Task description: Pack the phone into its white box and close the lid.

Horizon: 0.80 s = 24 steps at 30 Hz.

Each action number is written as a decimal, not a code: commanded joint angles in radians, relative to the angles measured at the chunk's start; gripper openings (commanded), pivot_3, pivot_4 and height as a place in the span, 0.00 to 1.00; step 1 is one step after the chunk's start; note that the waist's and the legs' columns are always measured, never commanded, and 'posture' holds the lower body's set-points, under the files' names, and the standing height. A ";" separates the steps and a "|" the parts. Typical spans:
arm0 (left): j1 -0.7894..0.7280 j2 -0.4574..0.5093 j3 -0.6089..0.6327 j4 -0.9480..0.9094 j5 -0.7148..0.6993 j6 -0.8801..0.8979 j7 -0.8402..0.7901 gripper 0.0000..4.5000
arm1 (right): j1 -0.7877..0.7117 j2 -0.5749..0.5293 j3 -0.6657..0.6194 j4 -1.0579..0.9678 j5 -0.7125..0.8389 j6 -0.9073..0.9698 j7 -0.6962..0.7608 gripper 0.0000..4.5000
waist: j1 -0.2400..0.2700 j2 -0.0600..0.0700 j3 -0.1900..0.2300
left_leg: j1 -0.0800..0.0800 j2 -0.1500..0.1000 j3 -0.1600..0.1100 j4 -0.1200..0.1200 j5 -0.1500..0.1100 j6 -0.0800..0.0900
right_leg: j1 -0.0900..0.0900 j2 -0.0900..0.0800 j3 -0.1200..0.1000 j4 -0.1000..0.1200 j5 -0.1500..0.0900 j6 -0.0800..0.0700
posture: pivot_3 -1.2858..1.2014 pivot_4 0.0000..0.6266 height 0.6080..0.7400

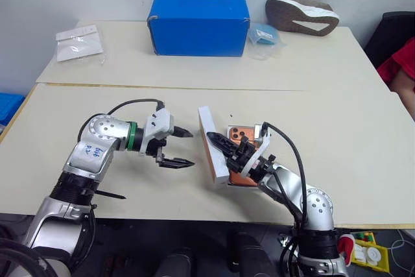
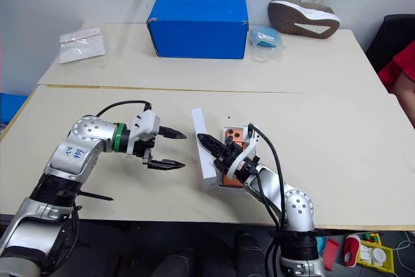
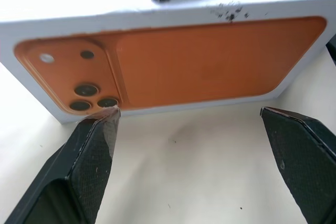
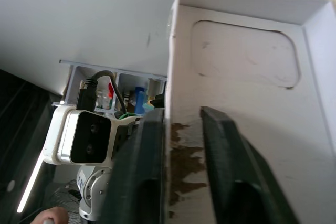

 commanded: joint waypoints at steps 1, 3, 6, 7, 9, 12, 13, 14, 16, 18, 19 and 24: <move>-0.018 -0.027 -0.018 0.019 0.035 -0.028 0.024 1.00 | 0.017 -0.037 -0.014 -0.067 0.011 0.014 0.023 0.52 | 0.002 0.000 0.000 | 0.000 0.000 0.000 0.000 0.000 0.000 | 0.000 0.000 0.000 0.000 0.000 0.000 | 0.52 0.24 1.00; -0.027 -0.051 -0.027 0.048 0.053 -0.042 0.039 1.00 | 0.026 -0.062 -0.019 -0.086 0.020 0.018 0.022 0.67 | 0.002 0.000 0.000 | 0.000 0.000 0.000 0.000 0.000 0.000 | 0.000 0.000 0.000 -0.001 0.000 0.000 | 0.52 0.24 1.00; -0.050 -0.108 -0.028 0.094 0.051 -0.039 0.057 1.00 | 0.044 -0.098 -0.031 -0.105 0.038 0.023 0.033 0.74 | 0.003 0.000 0.000 | 0.000 0.000 0.000 0.001 0.000 0.000 | 0.000 0.000 0.000 -0.001 0.000 0.000 | 0.52 0.24 1.00; -0.055 -0.123 -0.022 0.105 0.042 -0.032 0.056 0.91 | 0.045 -0.105 -0.032 -0.107 0.041 0.023 0.035 0.74 | 0.005 0.000 0.000 | -0.001 0.000 0.000 0.001 0.000 0.000 | 0.000 0.000 0.000 -0.001 0.000 0.000 | 0.52 0.24 1.00; -0.068 -0.149 -0.018 0.110 0.032 -0.021 0.055 0.83 | 0.047 -0.122 -0.034 -0.112 0.039 0.022 0.039 0.74 | 0.008 0.000 0.000 | -0.001 0.000 0.000 0.001 0.000 0.000 | 0.000 0.000 0.000 -0.001 0.000 0.000 | 0.52 0.24 1.00; -0.073 -0.167 -0.023 0.106 0.034 -0.012 0.047 0.61 | 0.048 -0.147 -0.042 -0.124 0.044 0.023 0.044 0.74 | 0.013 0.000 0.000 | -0.001 0.000 0.000 0.001 0.000 0.000 | 0.000 0.000 0.000 -0.001 0.000 0.000 | 0.52 0.24 1.00; -0.072 -0.170 -0.024 0.107 0.036 -0.016 0.045 0.55 | 0.051 -0.165 -0.045 -0.138 0.049 0.029 0.051 0.74 | 0.013 0.000 0.000 | -0.001 0.000 0.000 0.001 0.000 0.000 | 0.000 0.000 0.000 -0.001 0.000 0.000 | 0.52 0.24 1.00; -0.072 -0.173 -0.024 0.109 0.038 -0.020 0.043 0.47 | 0.053 -0.177 -0.046 -0.148 0.052 0.033 0.056 0.74 | 0.014 0.000 0.000 | -0.001 0.000 0.000 0.001 0.000 0.000 | 0.000 0.000 0.000 -0.001 0.000 0.000 | 0.52 0.24 1.00; -0.075 -0.182 -0.025 0.115 0.040 -0.025 0.044 0.32 | 0.064 -0.222 -0.045 -0.183 0.043 0.050 0.078 0.74 | 0.019 0.000 0.000 | -0.001 0.000 0.000 0.001 0.000 0.000 | 0.000 0.000 0.000 -0.001 0.000 0.000 | 0.52 0.24 1.00; -0.078 -0.191 -0.023 0.116 0.038 -0.022 0.047 0.18 | 0.073 -0.253 -0.044 -0.207 0.039 0.054 0.088 0.74 | 0.025 -0.001 0.000 | -0.002 0.000 0.000 0.001 0.000 0.000 | 0.000 -0.001 0.000 -0.002 0.000 0.000 | 0.52 0.24 1.00; -0.079 -0.196 -0.024 0.114 0.037 -0.019 0.048 0.11 | 0.079 -0.276 -0.052 -0.225 0.047 0.056 0.089 0.74 | 0.025 -0.001 0.000 | -0.002 0.000 0.000 0.001 0.000 0.000 | 0.000 -0.001 0.000 -0.002 0.000 0.000 | 0.52 0.24 1.00; -0.088 -0.226 -0.033 0.129 0.049 -0.032 0.056 0.01 | 0.139 -0.455 -0.131 -0.337 0.070 0.080 0.164 0.74 | 0.046 -0.001 0.000 | -0.003 0.000 0.000 0.002 0.000 0.001 | 0.001 -0.001 0.000 -0.003 0.001 0.001 | 0.52 0.24 1.00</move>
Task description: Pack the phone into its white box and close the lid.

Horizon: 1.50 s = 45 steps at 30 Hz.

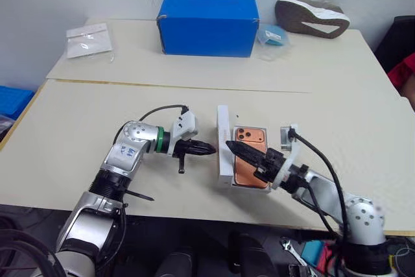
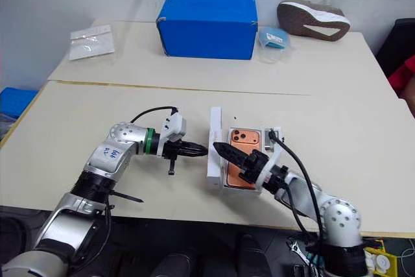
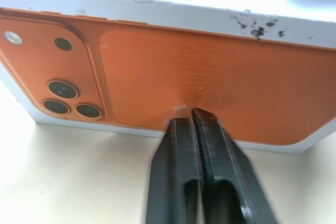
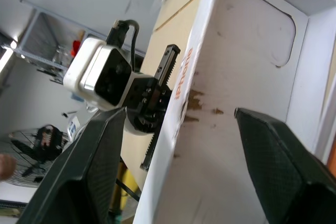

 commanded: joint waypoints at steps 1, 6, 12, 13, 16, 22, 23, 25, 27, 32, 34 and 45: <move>-0.031 -0.023 0.001 0.012 0.001 -0.024 0.008 0.01 | 0.041 -0.134 -0.096 -0.119 0.009 0.024 0.100 0.74 | 0.011 0.000 0.000 | 0.000 0.000 0.000 0.000 0.000 0.000 | 0.000 0.000 0.000 0.000 0.000 0.000 | 0.52 0.24 1.00; -0.052 -0.071 -0.013 0.054 0.009 -0.057 0.008 0.01 | 0.156 -0.393 -0.262 -0.253 -0.156 0.034 0.354 0.74 | 0.019 -0.001 0.000 | -0.001 0.000 0.000 0.003 -0.001 0.002 | 0.002 0.000 0.000 -0.001 0.001 0.001 | 0.52 0.24 1.00; -0.091 -0.149 -0.040 0.084 0.017 -0.079 0.010 0.01 | 0.301 -0.502 -0.404 -0.326 -0.322 -0.012 0.568 0.74 | 0.034 -0.002 0.000 | -0.001 0.000 0.002 0.005 -0.002 0.004 | 0.002 0.000 0.001 -0.001 0.002 0.003 | 0.52 0.24 1.00; -0.097 -0.162 -0.045 0.094 0.021 -0.085 0.013 0.01 | 0.318 -0.505 -0.411 -0.334 -0.344 -0.019 0.588 0.74 | 0.035 -0.002 0.000 | -0.001 0.000 0.003 0.006 -0.003 0.004 | 0.003 0.000 0.002 -0.001 0.002 0.004 | 0.52 0.24 1.00; -0.115 -0.188 -0.051 0.116 0.028 -0.101 0.022 0.01 | 0.354 -0.501 -0.413 -0.348 -0.392 -0.035 0.616 0.74 | 0.037 -0.002 0.000 | -0.001 0.000 0.004 0.008 -0.003 0.005 | 0.003 0.000 0.003 -0.001 0.002 0.004 | 0.52 0.24 1.00; -0.120 -0.114 -0.008 0.018 -0.028 -0.037 -0.048 0.01 | 0.412 -0.496 -0.377 -0.371 -0.546 -0.073 0.658 0.74 | 0.036 -0.002 0.000 | -0.001 0.000 0.005 0.008 -0.003 0.005 | 0.002 0.001 0.004 -0.001 0.003 0.005 | 0.52 0.24 1.00; -0.119 -0.097 -0.002 0.004 -0.037 -0.023 -0.059 0.01 | 0.417 -0.494 -0.368 -0.375 -0.569 -0.080 0.662 0.74 | 0.035 -0.002 0.000 | -0.001 0.000 0.005 0.008 -0.003 0.005 | 0.002 0.001 0.004 -0.001 0.003 0.005 | 0.52 0.24 1.00; -0.110 -0.053 -0.005 0.008 -0.026 -0.038 -0.090 0.01 | 0.434 -0.495 -0.331 -0.386 -0.654 -0.112 0.686 0.74 | 0.036 -0.002 0.000 | -0.001 0.000 0.005 0.008 -0.003 0.005 | 0.002 0.001 0.005 -0.001 0.003 0.005 | 0.52 0.24 1.00; -0.101 -0.022 -0.019 0.034 0.000 -0.074 -0.109 0.00 | 0.449 -0.495 -0.288 -0.394 -0.740 -0.150 0.709 0.61 | 0.037 -0.002 0.000 | -0.001 0.000 0.005 0.008 -0.004 0.005 | 0.003 0.001 0.004 -0.001 0.003 0.005 | 0.52 0.24 1.00; -0.119 -0.030 -0.061 0.156 0.081 -0.176 -0.091 0.00 | 0.452 -0.508 -0.140 -0.391 -0.933 -0.249 0.773 0.23 | 0.040 -0.002 0.000 | -0.001 -0.001 0.005 0.009 -0.004 0.005 | 0.003 0.001 0.003 -0.002 0.003 0.005 | 0.52 0.24 1.00; -0.131 -0.054 -0.078 0.206 0.108 -0.218 -0.080 0.00 | 0.438 -0.505 -0.086 -0.376 -0.992 -0.278 0.791 0.07 | 0.040 -0.002 0.000 | -0.001 -0.001 0.005 0.009 -0.004 0.005 | 0.003 0.001 0.002 -0.002 0.003 0.005 | 0.52 0.24 1.00; -0.236 -0.209 -0.085 0.368 0.141 -0.273 -0.027 0.00 | 0.336 -0.452 0.064 -0.263 -1.163 -0.318 0.805 0.01 | 0.035 -0.003 0.001 | -0.002 0.000 0.006 0.011 -0.004 0.005 | 0.003 0.001 0.003 -0.001 0.003 0.005 | 0.52 0.24 1.00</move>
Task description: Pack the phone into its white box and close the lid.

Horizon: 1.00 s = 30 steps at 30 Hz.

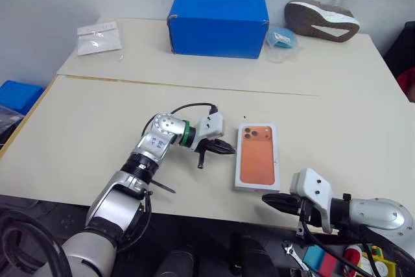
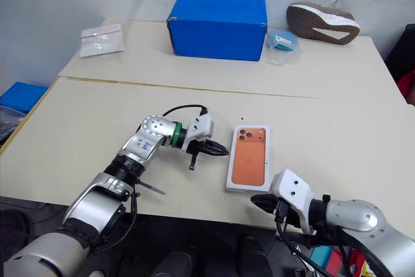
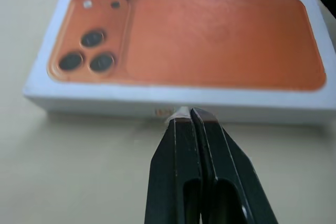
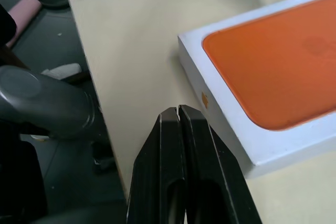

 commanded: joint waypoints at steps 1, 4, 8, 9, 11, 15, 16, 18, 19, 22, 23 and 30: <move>-0.027 -0.023 0.009 0.012 0.002 -0.011 0.007 0.00 | -0.014 0.024 0.009 0.021 -0.035 -0.016 -0.007 0.01 | 0.000 0.000 0.000 | 0.000 0.000 0.000 0.000 0.000 0.000 | 0.000 0.000 0.000 0.000 0.000 0.000 | 0.52 0.24 1.00; -0.031 -0.028 0.013 0.015 0.004 -0.011 0.005 0.00 | -0.012 0.046 -0.003 0.033 -0.048 -0.017 -0.017 0.01 | 0.000 0.000 0.000 | 0.000 0.000 0.000 0.000 0.000 0.000 | 0.000 0.000 0.000 0.000 0.000 0.000 | 0.52 0.24 1.00; -0.028 -0.024 0.017 0.016 0.004 -0.012 0.005 0.00 | 0.001 0.055 -0.030 0.029 -0.039 -0.014 -0.003 0.01 | 0.001 0.000 0.000 | 0.000 0.000 0.000 0.001 0.000 0.000 | 0.000 0.000 0.001 0.000 0.000 0.000 | 0.52 0.24 1.00; -0.028 -0.024 0.018 0.016 0.004 -0.010 0.007 0.00 | 0.006 0.056 -0.043 0.021 -0.022 -0.010 0.007 0.01 | 0.002 0.000 0.000 | 0.000 0.000 0.000 0.001 0.000 0.000 | 0.000 0.000 0.000 0.000 0.000 0.000 | 0.52 0.24 1.00; -0.030 -0.030 0.018 0.019 0.005 -0.008 0.013 0.00 | 0.011 0.060 -0.083 -0.004 0.038 0.013 0.021 0.01 | 0.002 0.000 0.000 | 0.000 0.000 0.000 0.001 0.000 0.000 | 0.000 0.000 0.000 0.000 0.000 0.000 | 0.52 0.24 1.00; -0.036 -0.051 0.012 0.039 0.013 -0.015 0.025 0.00 | -0.055 0.095 -0.159 -0.033 0.193 0.087 -0.019 0.01 | -0.001 0.000 0.000 | 0.000 0.000 0.000 0.001 0.000 0.000 | 0.000 0.000 0.000 0.000 0.000 0.000 | 0.52 0.24 1.00; -0.040 -0.059 0.009 0.051 0.018 -0.023 0.030 0.00 | -0.104 0.114 -0.165 -0.019 0.217 0.116 -0.057 0.01 | -0.002 0.000 0.000 | 0.000 0.000 0.000 0.001 0.000 0.000 | 0.000 0.000 0.000 0.000 0.000 0.000 | 0.52 0.24 1.00; -0.049 -0.072 0.007 0.073 0.024 -0.034 0.036 0.00 | -0.201 0.145 -0.140 0.029 0.197 0.155 -0.125 0.01 | 0.000 0.000 0.000 | 0.001 0.000 0.001 0.001 0.000 0.000 | 0.000 0.000 0.001 -0.001 0.000 0.000 | 0.52 0.24 1.00; -0.054 -0.078 0.008 0.082 0.026 -0.037 0.039 0.00 | -0.248 0.158 -0.114 0.063 0.166 0.169 -0.157 0.01 | 0.000 0.000 0.000 | 0.001 0.000 0.001 0.002 0.000 0.000 | 0.000 0.000 0.001 -0.001 0.000 0.000 | 0.52 0.24 1.00; -0.066 -0.089 0.013 0.103 0.031 -0.046 0.042 0.00 | -0.346 0.190 -0.032 0.162 0.074 0.186 -0.215 0.01 | -0.001 0.000 0.000 | 0.000 0.000 0.001 0.001 0.000 0.000 | -0.001 0.000 0.002 0.000 0.000 0.000 | 0.52 0.24 1.00; -0.068 -0.091 0.014 0.108 0.032 -0.049 0.042 0.00 | -0.361 0.196 -0.009 0.185 0.052 0.191 -0.223 0.01 | -0.001 0.000 0.000 | 0.000 0.000 0.001 0.001 0.000 0.000 | -0.001 0.000 0.002 0.001 0.000 0.000 | 0.52 0.24 1.00; -0.076 -0.084 0.022 0.119 0.030 -0.061 0.040 0.00 | -0.324 0.165 0.089 0.270 -0.084 0.190 -0.204 0.01 | 0.001 -0.001 -0.001 | 0.000 -0.001 0.002 0.001 0.000 0.000 | -0.001 0.000 -0.001 0.000 0.001 0.001 | 0.52 0.24 1.00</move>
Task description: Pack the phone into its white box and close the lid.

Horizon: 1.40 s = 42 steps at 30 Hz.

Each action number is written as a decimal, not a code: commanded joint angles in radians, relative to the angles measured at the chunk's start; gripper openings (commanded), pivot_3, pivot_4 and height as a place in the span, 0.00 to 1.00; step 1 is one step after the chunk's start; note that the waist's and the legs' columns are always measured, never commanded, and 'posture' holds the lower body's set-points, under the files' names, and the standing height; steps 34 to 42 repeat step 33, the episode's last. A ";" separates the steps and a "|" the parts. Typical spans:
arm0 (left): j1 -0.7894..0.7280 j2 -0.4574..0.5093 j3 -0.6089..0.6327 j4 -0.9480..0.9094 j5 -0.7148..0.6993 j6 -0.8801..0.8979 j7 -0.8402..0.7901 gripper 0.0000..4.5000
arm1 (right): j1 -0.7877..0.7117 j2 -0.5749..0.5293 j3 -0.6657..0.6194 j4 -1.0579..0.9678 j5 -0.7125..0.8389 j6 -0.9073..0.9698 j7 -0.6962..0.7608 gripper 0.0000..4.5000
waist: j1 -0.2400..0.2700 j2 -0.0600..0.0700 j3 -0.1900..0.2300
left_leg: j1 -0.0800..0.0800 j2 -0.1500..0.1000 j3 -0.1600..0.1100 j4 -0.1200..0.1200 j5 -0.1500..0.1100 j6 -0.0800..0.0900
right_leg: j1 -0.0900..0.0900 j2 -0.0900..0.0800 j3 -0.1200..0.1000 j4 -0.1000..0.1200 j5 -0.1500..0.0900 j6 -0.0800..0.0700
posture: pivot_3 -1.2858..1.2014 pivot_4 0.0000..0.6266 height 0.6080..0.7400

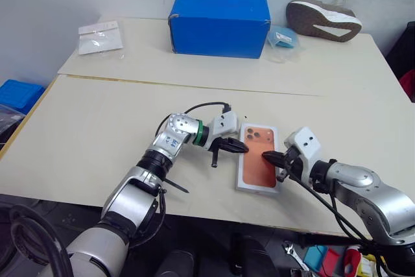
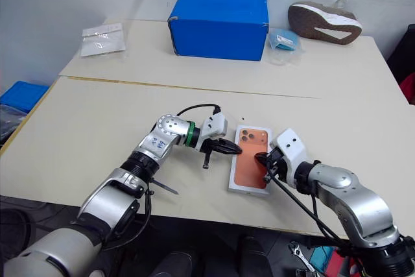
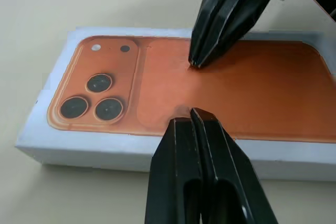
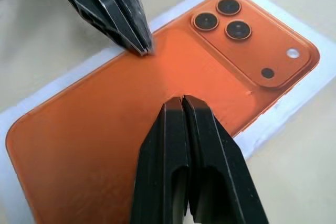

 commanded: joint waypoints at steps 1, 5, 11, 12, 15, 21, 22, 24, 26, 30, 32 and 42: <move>-0.025 0.005 0.016 -0.008 0.003 -0.015 -0.005 0.00 | 0.044 -0.017 0.018 0.024 -0.043 0.010 0.013 0.01 | 0.000 0.000 0.000 | 0.000 0.000 0.000 0.000 0.000 0.000 | 0.000 0.000 0.000 0.000 0.000 0.000 | 0.52 0.24 1.00; -0.009 0.029 0.023 -0.032 -0.002 -0.008 -0.008 0.00 | 0.079 0.024 -0.007 0.007 -0.031 -0.044 0.029 0.01 | -0.002 -0.001 -0.001 | 0.001 0.000 0.000 0.000 0.000 0.000 | 0.000 0.000 0.000 0.000 0.000 0.000 | 0.52 0.24 1.00; 0.086 0.178 0.071 -0.261 -0.087 0.175 -0.111 0.04 | 0.168 0.005 -0.172 -0.108 0.053 -0.148 0.145 0.00 | -0.011 0.000 0.000 | 0.000 0.001 0.000 -0.001 0.000 0.000 | -0.001 0.001 0.001 0.001 0.000 0.000 | 0.52 0.24 1.00; 0.122 0.230 0.091 -0.340 -0.119 0.216 -0.148 0.09 | 0.190 -0.021 -0.222 -0.115 0.083 -0.149 0.191 0.00 | -0.014 0.000 0.000 | 0.000 0.001 0.000 0.000 0.000 0.000 | -0.001 0.001 0.001 0.001 0.000 0.000 | 0.52 0.24 1.00; 0.223 0.380 0.147 -0.547 -0.210 0.357 -0.221 0.26 | 0.254 -0.111 -0.346 -0.115 0.151 -0.168 0.352 0.20 | -0.027 0.002 0.001 | 0.000 0.002 0.000 -0.001 0.000 0.000 | -0.001 0.001 0.004 0.001 0.000 0.000 | 0.52 0.24 1.00; 0.364 0.636 0.314 -0.792 -0.409 0.644 -0.270 0.67 | 0.318 -0.277 -0.566 0.003 0.239 -0.169 0.645 0.65 | -0.023 0.002 0.001 | 0.001 0.003 -0.002 -0.001 -0.001 0.000 | 0.002 0.001 0.003 0.000 0.000 -0.001 | 0.52 0.24 1.00; 0.389 0.677 0.347 -0.819 -0.434 0.671 -0.276 0.73 | 0.328 -0.306 -0.606 0.038 0.249 -0.154 0.694 0.72 | -0.022 0.003 0.001 | 0.001 0.002 -0.002 0.000 -0.001 0.001 | 0.002 0.001 0.003 0.000 0.000 -0.001 | 0.52 0.24 1.00; 0.429 0.735 0.410 -0.855 -0.472 0.690 -0.272 0.87 | 0.340 -0.353 -0.675 0.103 0.269 -0.125 0.774 0.88 | -0.022 0.003 0.002 | 0.001 0.002 -0.002 -0.001 -0.002 0.001 | 0.002 0.000 0.003 -0.001 0.000 -0.001 | 0.52 0.24 1.00; 0.448 0.762 0.454 -0.872 -0.496 0.704 -0.245 1.00 | 0.346 -0.386 -0.720 0.155 0.269 -0.119 0.829 1.00 | -0.020 0.003 0.002 | 0.001 0.002 -0.002 -0.001 -0.002 0.002 | 0.002 0.000 0.003 -0.001 -0.001 -0.001 | 0.52 0.24 1.00; 0.424 0.749 0.491 -0.874 -0.527 0.753 -0.154 1.00 | 0.326 -0.395 -0.743 0.218 0.208 -0.179 0.838 1.00 | -0.019 0.003 0.002 | 0.002 0.002 -0.002 0.000 -0.002 0.001 | 0.003 0.000 0.003 -0.001 -0.001 -0.001 | 0.52 0.24 1.00; 0.433 0.729 0.476 -0.886 -0.514 0.707 -0.131 1.00 | 0.305 -0.383 -0.737 0.225 0.203 -0.186 0.811 1.00 | -0.021 0.003 0.002 | 0.002 0.002 -0.001 -0.001 -0.002 0.001 | 0.002 0.000 0.004 0.000 -0.001 -0.001 | 0.52 0.24 1.00; 0.442 0.716 0.463 -0.889 -0.505 0.682 -0.124 1.00 | 0.296 -0.375 -0.733 0.220 0.206 -0.184 0.800 1.00 | -0.021 0.003 0.002 | 0.002 0.002 -0.001 -0.001 -0.002 0.001 | 0.002 0.000 0.004 0.000 -0.001 -0.001 | 0.52 0.24 1.00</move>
